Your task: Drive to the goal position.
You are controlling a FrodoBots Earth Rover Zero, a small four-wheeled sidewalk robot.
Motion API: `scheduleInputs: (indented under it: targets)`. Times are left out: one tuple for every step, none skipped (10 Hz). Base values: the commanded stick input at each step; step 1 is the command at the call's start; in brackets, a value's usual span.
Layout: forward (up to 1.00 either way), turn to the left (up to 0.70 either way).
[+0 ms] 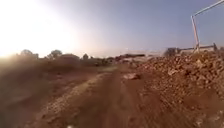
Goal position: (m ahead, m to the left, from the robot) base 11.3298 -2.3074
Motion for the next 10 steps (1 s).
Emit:
scheduleInputs:
  targets:
    - [0.69, 0.0]
    - [0.69, 0.0]
    - [0.69, 0.0]
    - [0.69, 0.0]
    - [0.69, 0.0]
    - [0.69, 0.0]
    - [0.69, 0.0]
    - [0.69, 0.0]
    - [0.69, 0.0]
    - [0.69, 0.0]
